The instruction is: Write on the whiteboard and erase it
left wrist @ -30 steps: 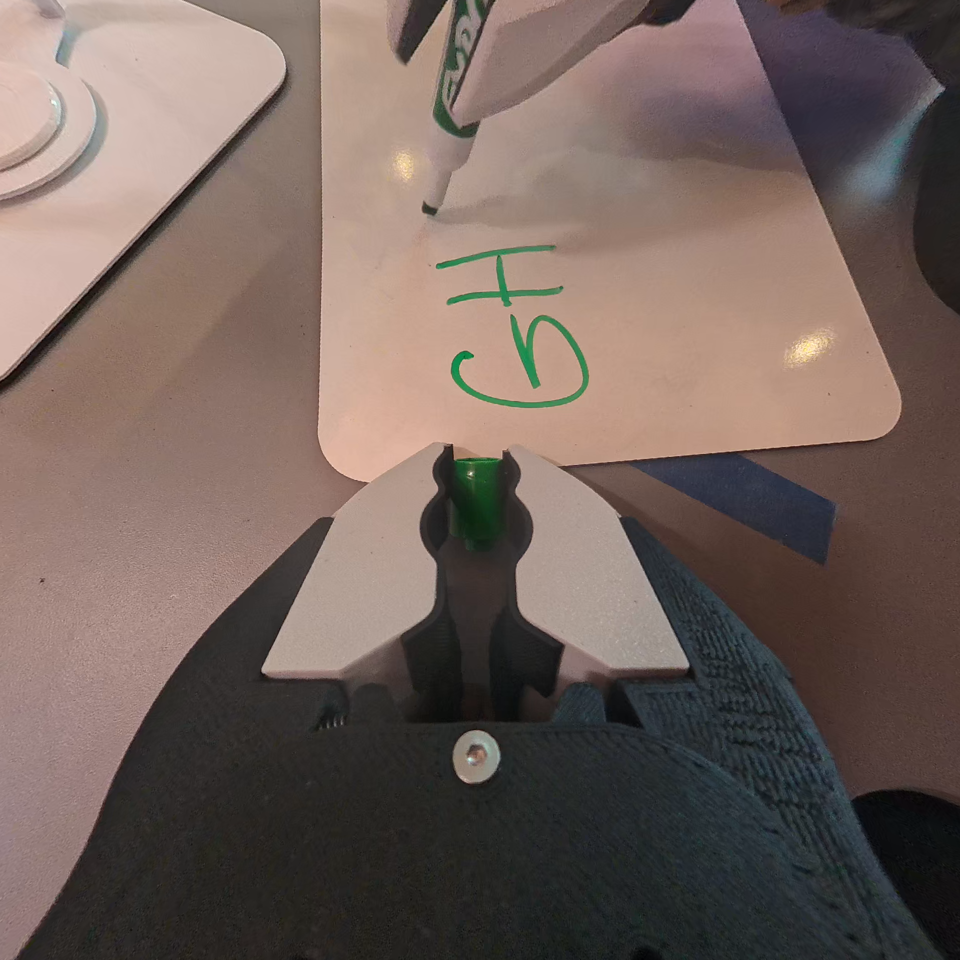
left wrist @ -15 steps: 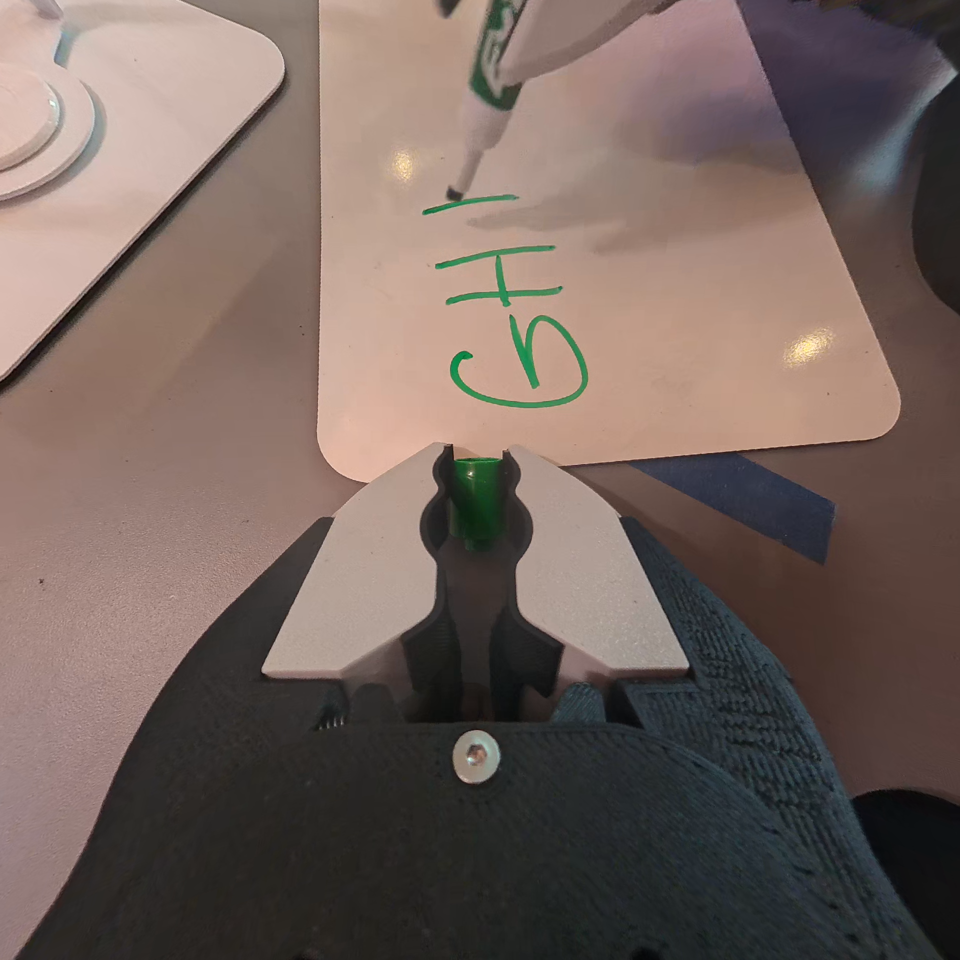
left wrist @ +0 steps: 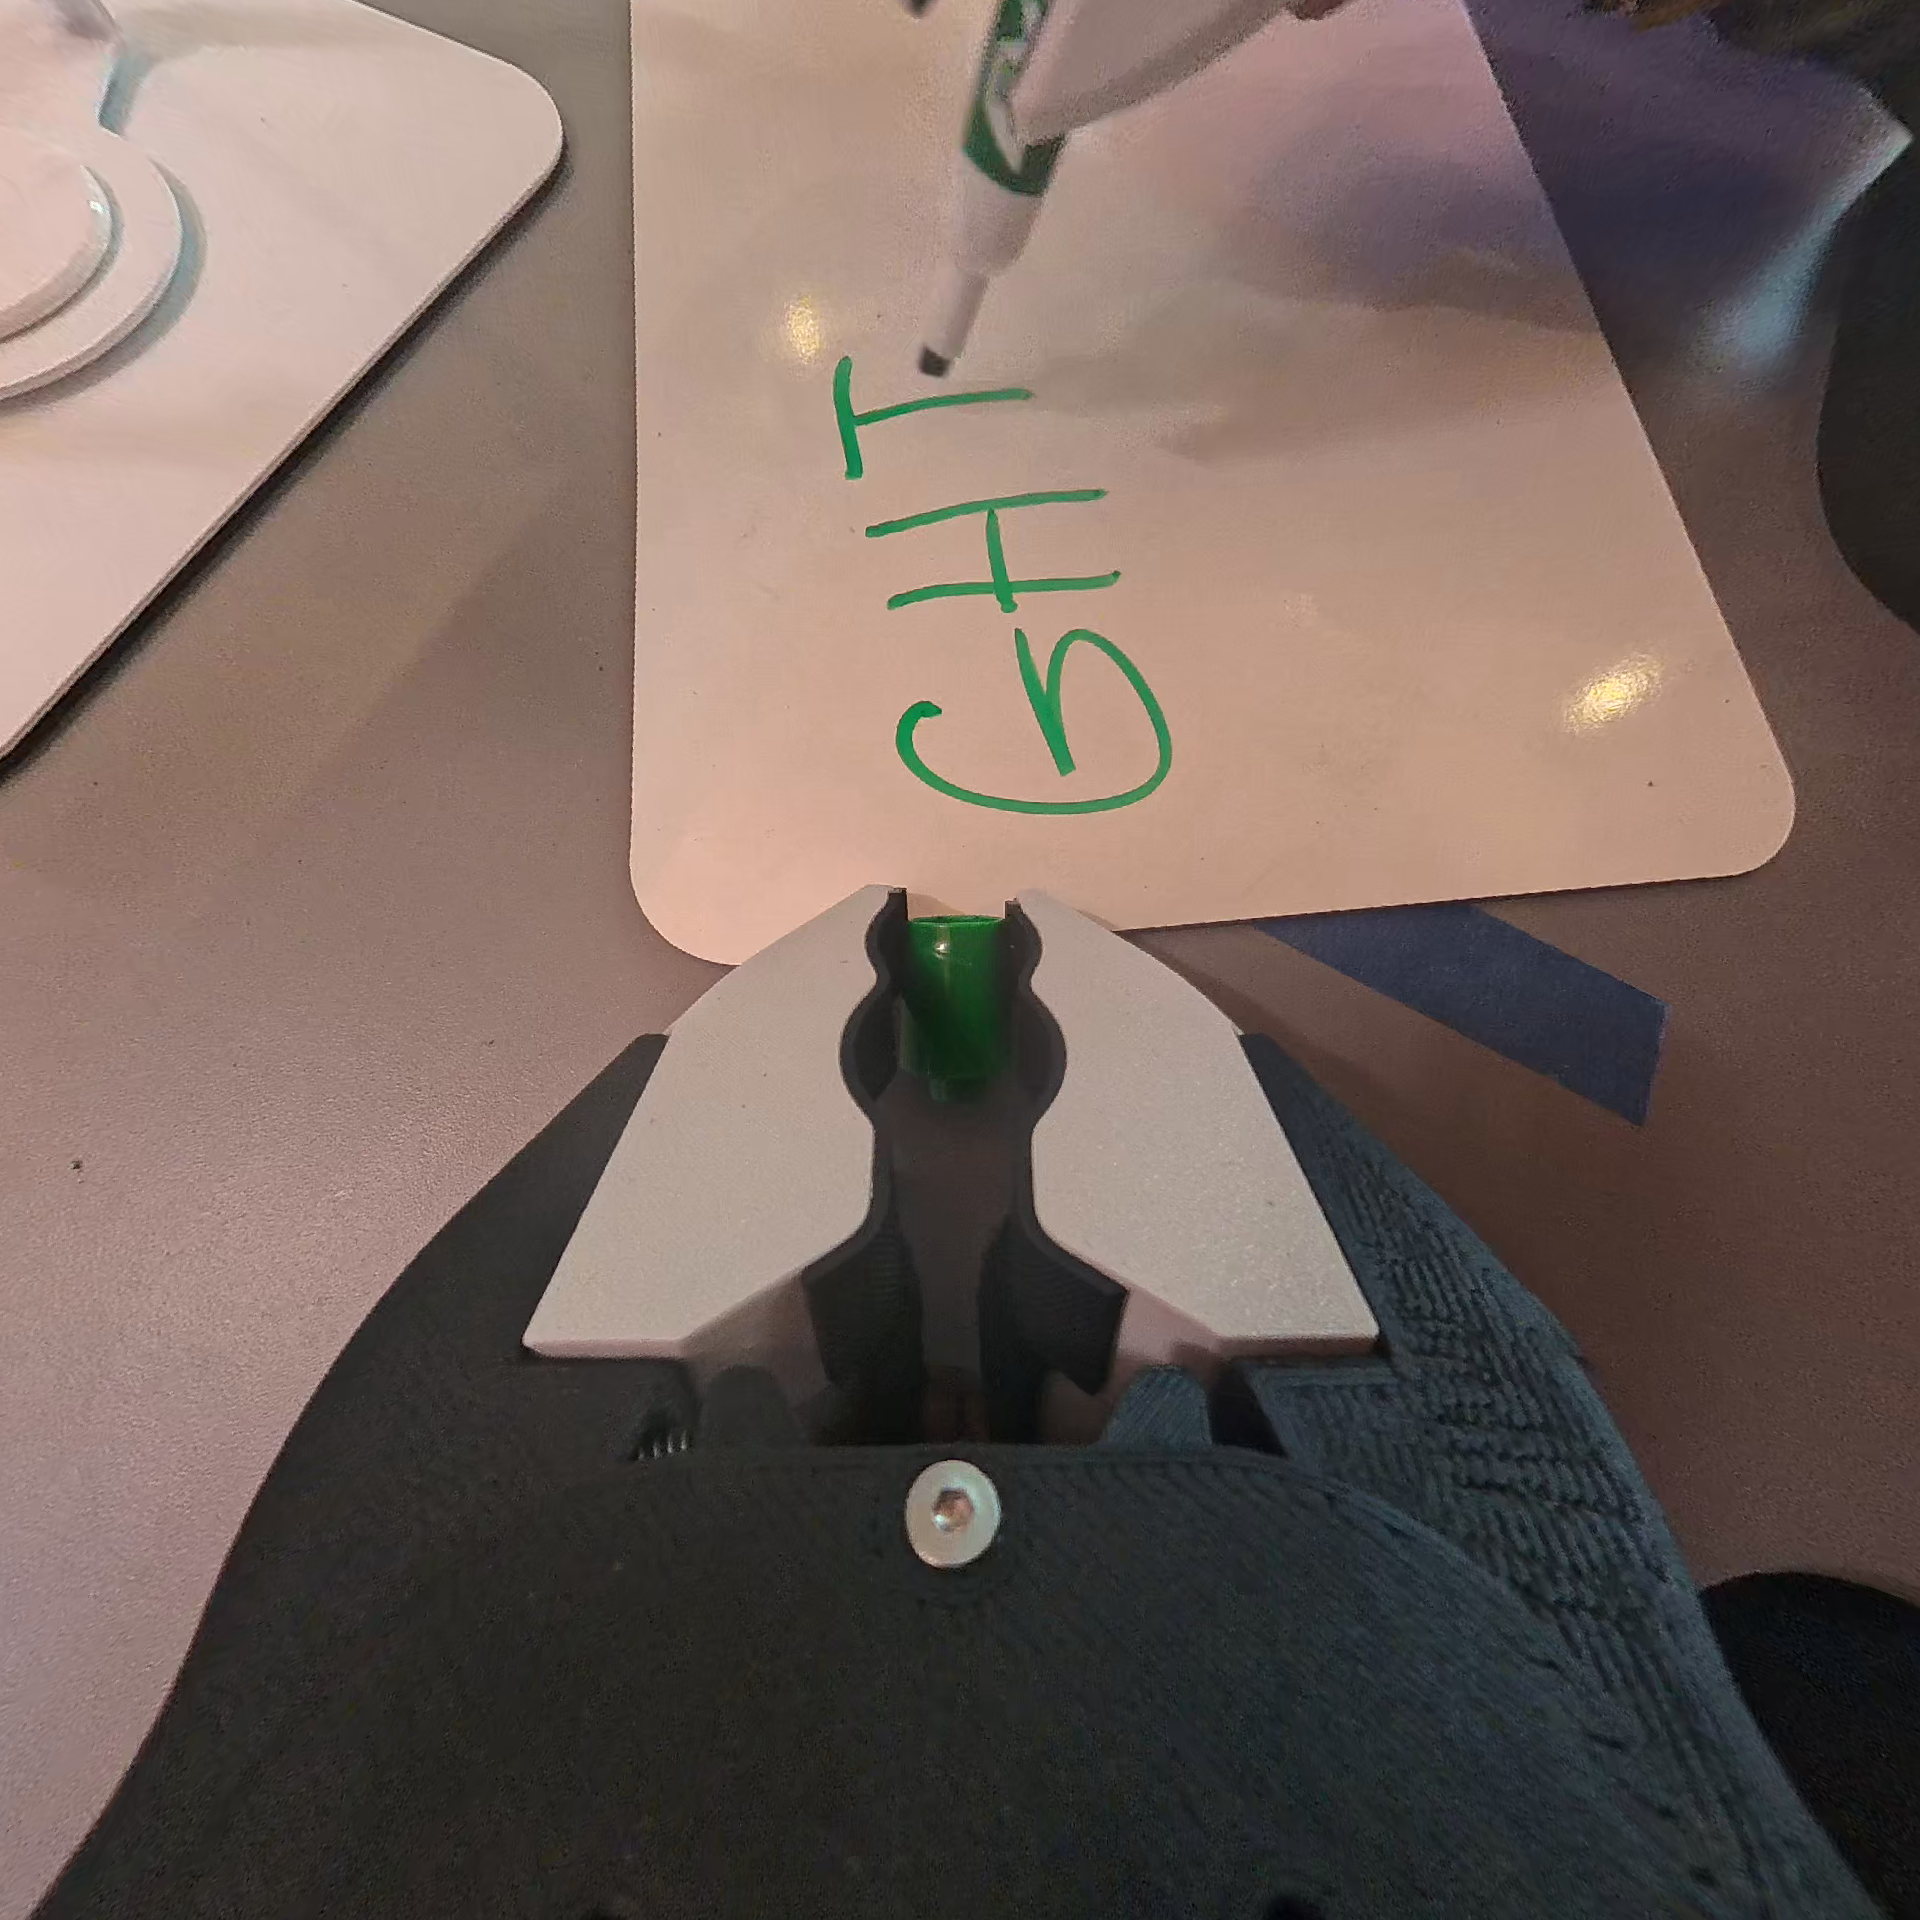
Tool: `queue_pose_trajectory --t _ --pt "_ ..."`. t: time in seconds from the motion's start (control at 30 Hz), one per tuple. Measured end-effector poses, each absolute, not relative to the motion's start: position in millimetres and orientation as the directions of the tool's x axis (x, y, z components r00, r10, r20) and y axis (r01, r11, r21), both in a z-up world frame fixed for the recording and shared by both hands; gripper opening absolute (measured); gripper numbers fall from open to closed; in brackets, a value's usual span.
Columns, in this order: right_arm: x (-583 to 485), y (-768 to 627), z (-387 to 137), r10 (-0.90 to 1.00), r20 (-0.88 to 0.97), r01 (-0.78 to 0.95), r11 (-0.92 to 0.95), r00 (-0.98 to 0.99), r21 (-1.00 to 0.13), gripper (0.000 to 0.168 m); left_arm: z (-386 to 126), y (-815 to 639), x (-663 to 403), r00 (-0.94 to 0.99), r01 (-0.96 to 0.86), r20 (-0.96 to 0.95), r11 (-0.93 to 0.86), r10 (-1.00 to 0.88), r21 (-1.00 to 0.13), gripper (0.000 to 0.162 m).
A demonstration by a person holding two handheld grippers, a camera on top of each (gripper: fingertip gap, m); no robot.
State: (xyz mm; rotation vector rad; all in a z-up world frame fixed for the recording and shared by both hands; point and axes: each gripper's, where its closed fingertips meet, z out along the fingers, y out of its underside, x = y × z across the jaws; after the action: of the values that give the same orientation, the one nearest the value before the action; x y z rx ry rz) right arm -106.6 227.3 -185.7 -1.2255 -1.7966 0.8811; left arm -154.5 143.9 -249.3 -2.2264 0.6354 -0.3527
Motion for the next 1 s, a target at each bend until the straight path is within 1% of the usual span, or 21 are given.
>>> queue_pose_trajectory --t 0.13,0.3,0.4,0.5,0.63,0.87,1.0 --pt "-96 209 -186 0.951 0.171 0.402 0.267 -0.259 -0.876 0.018 -249 144 -154 0.837 -0.33 0.048 -0.572 -0.546 -0.751 0.019" --pt "-88 207 -194 0.951 0.164 0.436 0.268 -0.263 -0.859 0.018 -249 144 -154 0.837 -0.33 0.047 -0.572 -0.546 -0.751 0.019" --pt "-82 227 -194 0.961 0.188 0.457 0.262 -0.201 -0.85 0.018 -249 144 -154 0.837 -0.33 0.048 -0.572 -0.546 -0.751 0.019" --pt "-81 233 -193 0.961 0.194 0.458 0.266 -0.199 -0.848 0.018 -249 144 -154 0.837 -0.33 0.048 -0.572 -0.546 -0.751 0.019" --pt "-91 256 -184 0.956 0.246 0.448 0.293 -0.161 -0.845 0.018 -249 144 -154 0.836 -0.33 0.048 -0.572 -0.546 -0.751 0.019" --pt "-115 278 -194 0.947 0.262 0.467 0.32 -0.186 -0.824 0.018 -249 143 -154 0.833 -0.334 0.047 -0.569 -0.551 -0.751 0.019" --pt "-106 281 -195 0.953 0.252 0.478 0.304 -0.171 -0.824 0.018 -249 143 -154 0.833 -0.334 0.047 -0.569 -0.551 -0.751 0.019"
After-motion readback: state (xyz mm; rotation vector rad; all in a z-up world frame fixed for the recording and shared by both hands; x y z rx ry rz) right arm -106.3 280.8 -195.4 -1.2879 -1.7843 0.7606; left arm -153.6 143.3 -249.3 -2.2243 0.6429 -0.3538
